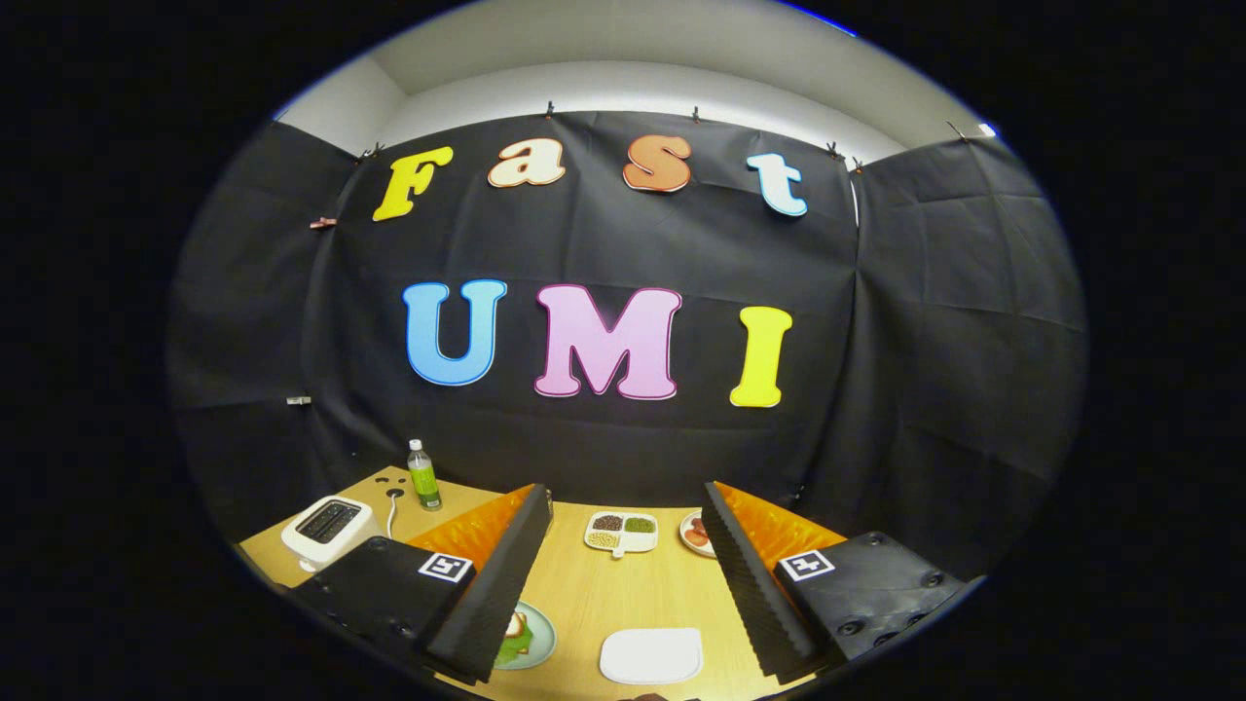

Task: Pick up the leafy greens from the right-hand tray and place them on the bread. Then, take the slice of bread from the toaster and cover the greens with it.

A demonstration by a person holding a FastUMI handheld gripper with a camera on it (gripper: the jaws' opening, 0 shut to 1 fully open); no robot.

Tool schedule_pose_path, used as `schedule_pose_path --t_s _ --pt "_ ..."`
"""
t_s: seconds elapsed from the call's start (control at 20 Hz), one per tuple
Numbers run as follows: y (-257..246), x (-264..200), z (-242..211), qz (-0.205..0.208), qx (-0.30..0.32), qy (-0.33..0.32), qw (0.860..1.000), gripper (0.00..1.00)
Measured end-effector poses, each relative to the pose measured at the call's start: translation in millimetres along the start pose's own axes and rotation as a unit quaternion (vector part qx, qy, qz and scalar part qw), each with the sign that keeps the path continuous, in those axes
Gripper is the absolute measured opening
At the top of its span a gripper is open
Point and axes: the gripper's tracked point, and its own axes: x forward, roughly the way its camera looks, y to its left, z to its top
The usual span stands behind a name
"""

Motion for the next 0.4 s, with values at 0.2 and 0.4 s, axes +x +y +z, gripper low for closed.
schedule_pose_path --t_s 0.2,0.4 --pt "7.6 0.1 -3.8 -0.005 -0.015 0.001 1.000 0.98" --pt "17.2 6.5 -3.1 -0.001 -0.023 0.010 1.000 0.98"
